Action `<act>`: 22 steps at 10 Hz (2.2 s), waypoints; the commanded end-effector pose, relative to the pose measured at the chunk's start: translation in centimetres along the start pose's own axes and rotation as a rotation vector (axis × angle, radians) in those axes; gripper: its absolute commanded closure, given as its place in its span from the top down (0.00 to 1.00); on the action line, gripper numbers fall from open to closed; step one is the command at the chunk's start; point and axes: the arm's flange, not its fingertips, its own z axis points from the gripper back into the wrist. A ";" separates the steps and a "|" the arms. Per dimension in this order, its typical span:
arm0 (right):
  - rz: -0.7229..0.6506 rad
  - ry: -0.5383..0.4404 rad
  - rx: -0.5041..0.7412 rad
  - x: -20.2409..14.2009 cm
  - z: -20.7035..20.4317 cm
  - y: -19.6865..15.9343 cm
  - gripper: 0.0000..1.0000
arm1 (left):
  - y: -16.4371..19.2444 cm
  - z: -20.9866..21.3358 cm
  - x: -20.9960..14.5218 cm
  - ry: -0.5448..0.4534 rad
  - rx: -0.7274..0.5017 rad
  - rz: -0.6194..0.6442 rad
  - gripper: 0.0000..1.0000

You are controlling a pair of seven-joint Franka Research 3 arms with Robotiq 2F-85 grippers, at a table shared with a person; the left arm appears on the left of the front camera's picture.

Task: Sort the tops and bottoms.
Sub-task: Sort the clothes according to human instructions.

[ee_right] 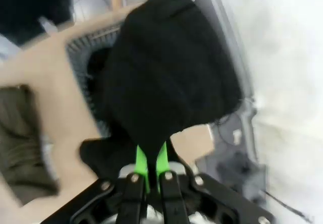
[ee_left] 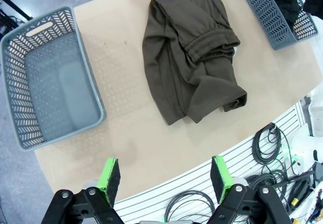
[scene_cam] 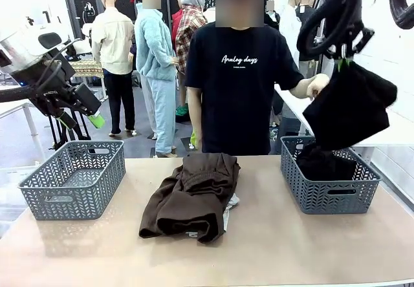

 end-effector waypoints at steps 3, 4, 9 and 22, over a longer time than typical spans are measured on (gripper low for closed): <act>-0.016 0.135 0.103 1.6 -6.8 2.3 0.00 | 0.1 0.2 0.0 -0.002 -0.001 -0.002 0.93; -0.009 0.083 0.068 1.6 -4.7 0.7 0.00 | 0.1 0.2 0.0 -0.002 -0.001 -0.002 0.93; -0.070 -0.022 0.070 3.0 -5.7 1.3 0.00 | 0.1 0.2 0.0 -0.002 -0.001 -0.002 0.93; 0.067 0.514 0.385 8.3 -26.8 2.0 0.00 | 0.1 0.2 0.0 -0.002 -0.001 -0.002 0.93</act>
